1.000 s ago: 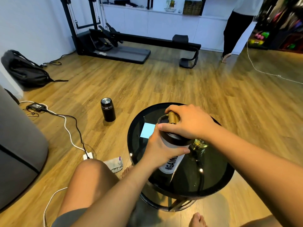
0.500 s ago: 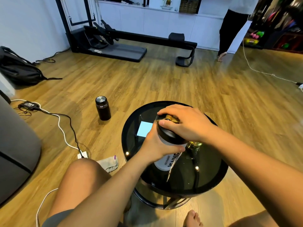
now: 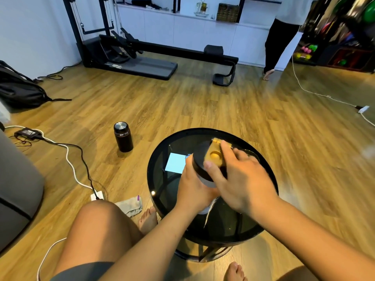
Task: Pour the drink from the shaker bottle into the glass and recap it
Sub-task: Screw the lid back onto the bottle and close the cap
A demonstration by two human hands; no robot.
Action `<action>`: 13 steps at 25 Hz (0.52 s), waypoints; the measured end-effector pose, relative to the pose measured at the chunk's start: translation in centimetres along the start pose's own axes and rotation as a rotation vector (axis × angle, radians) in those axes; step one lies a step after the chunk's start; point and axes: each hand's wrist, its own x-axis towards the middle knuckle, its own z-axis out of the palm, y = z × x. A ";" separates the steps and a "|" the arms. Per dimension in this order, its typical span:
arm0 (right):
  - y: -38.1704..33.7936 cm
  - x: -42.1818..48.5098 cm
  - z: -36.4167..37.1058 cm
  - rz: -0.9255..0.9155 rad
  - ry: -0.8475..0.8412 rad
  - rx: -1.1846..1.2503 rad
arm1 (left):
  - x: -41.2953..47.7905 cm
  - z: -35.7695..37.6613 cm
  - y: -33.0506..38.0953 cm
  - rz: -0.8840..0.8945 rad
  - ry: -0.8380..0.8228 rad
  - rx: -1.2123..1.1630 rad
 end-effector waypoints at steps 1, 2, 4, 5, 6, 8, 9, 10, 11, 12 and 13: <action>0.4 -1.0 -0.7 -0.013 0.038 -0.054 | 0.0 0.0 -0.2 0.009 0.003 -0.009; 0.9 -1.5 -1.5 -0.045 0.096 -0.035 | 0.0 0.0 -0.4 0.015 0.008 -0.015; 2.1 -1.0 -2.8 -0.113 0.242 0.086 | 0.0 0.0 -0.6 0.018 0.013 -0.009; 2.7 -0.3 -3.2 -0.152 0.250 0.145 | 0.0 0.0 -0.5 0.022 0.017 -0.006; 3.3 0.5 -3.3 -0.198 0.189 0.184 | 0.0 0.0 -0.5 0.027 0.020 -0.006; 3.5 1.6 -2.7 -0.249 -0.046 0.184 | 0.1 -0.1 -0.4 0.034 0.026 -0.011; 3.5 1.7 -2.0 -0.236 -0.112 0.160 | 0.0 -0.1 -0.3 0.038 0.029 -0.009; 3.4 1.8 -1.3 -0.211 -0.099 0.152 | 0.1 -0.1 -0.2 0.038 0.033 -0.003; 3.3 1.7 -0.7 -0.169 -0.024 0.159 | 0.1 -0.1 -0.2 0.032 0.034 0.004; 3.1 1.5 -0.3 -0.126 0.062 0.139 | 0.1 -0.1 -0.3 0.025 0.033 0.007; 2.8 1.2 -0.2 -0.087 0.113 0.072 | 0.2 -0.1 -0.3 0.020 0.031 0.007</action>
